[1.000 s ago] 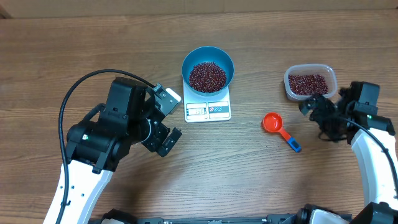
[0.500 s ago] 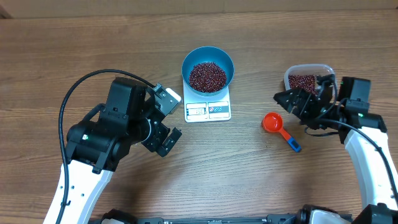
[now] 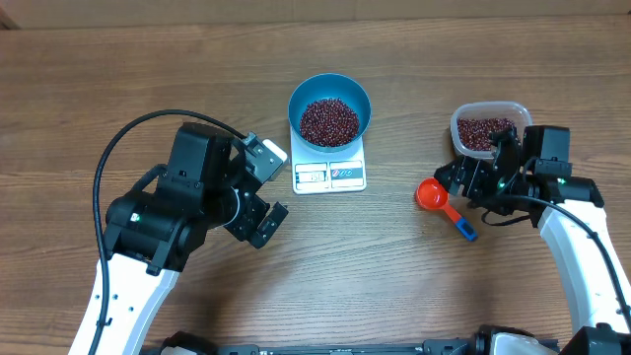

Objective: Scoop item into bowl and weigh 150g on scale
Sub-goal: 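Lift the open right gripper up and away from the scoop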

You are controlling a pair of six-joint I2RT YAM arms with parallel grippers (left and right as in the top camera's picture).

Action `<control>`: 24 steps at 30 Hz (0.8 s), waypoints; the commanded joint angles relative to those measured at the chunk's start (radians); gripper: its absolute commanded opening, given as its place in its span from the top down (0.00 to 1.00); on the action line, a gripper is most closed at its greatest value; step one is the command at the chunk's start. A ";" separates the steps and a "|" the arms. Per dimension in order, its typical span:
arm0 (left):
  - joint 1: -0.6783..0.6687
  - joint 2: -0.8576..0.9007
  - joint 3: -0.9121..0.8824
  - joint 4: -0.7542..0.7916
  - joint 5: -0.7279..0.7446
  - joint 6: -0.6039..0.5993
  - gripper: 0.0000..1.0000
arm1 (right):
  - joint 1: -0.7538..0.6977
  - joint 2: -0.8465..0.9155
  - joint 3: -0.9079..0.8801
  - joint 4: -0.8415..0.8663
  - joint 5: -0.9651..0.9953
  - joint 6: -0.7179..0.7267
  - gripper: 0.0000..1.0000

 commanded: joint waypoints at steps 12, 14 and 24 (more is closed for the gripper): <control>0.004 -0.002 0.020 0.001 -0.018 0.018 0.00 | 0.002 -0.003 0.022 -0.043 0.082 -0.001 0.16; 0.004 -0.002 0.020 0.001 -0.018 0.018 0.00 | 0.000 -0.007 0.023 -0.055 0.083 -0.001 0.19; 0.004 -0.001 0.020 0.001 -0.025 0.019 0.00 | -0.008 -0.149 0.024 -0.124 0.138 -0.001 0.32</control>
